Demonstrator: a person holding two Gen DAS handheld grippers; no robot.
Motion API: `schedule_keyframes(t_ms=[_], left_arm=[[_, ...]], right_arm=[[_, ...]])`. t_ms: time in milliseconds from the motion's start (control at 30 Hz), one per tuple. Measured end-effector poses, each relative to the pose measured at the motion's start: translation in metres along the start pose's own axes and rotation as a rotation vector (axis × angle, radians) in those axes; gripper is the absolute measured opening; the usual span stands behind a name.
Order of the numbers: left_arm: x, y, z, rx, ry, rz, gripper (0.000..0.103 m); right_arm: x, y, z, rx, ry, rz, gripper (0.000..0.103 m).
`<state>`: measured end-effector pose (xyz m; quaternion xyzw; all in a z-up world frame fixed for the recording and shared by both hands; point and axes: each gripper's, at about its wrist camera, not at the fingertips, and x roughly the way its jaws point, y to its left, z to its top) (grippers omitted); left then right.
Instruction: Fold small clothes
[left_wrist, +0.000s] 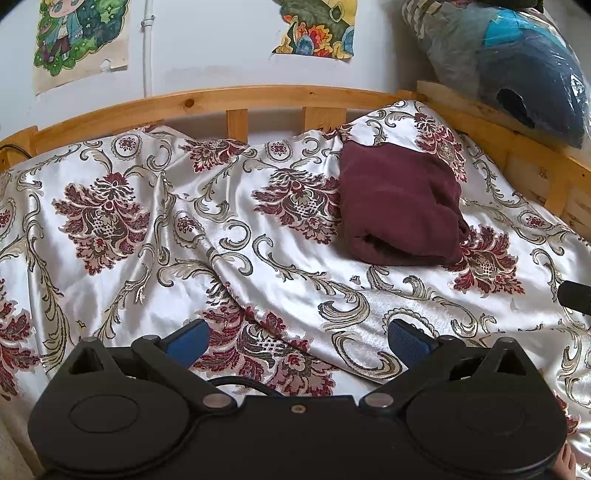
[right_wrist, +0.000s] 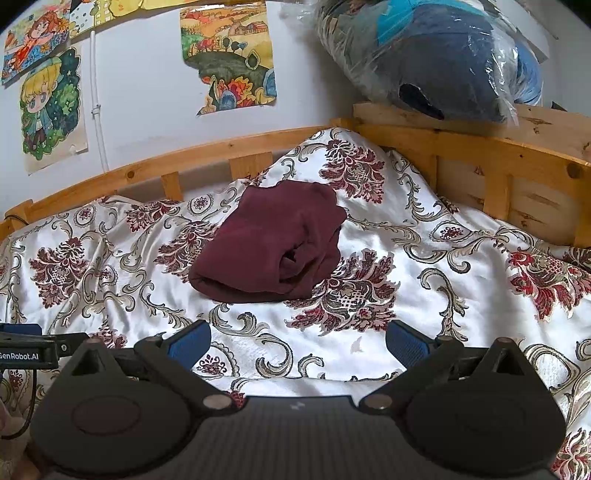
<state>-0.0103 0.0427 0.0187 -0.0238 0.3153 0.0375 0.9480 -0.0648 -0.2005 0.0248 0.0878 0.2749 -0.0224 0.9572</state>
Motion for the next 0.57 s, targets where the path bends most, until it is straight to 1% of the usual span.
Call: schedule_keyframes(t_ms=[567], left_arm=[[-0.0022,-0.0013,0.0012,0.004,-0.002,-0.009,0.102]], right_arm=[[0.0004,-0.0011,-0.0005,0.011,0.005,0.013,0.103]])
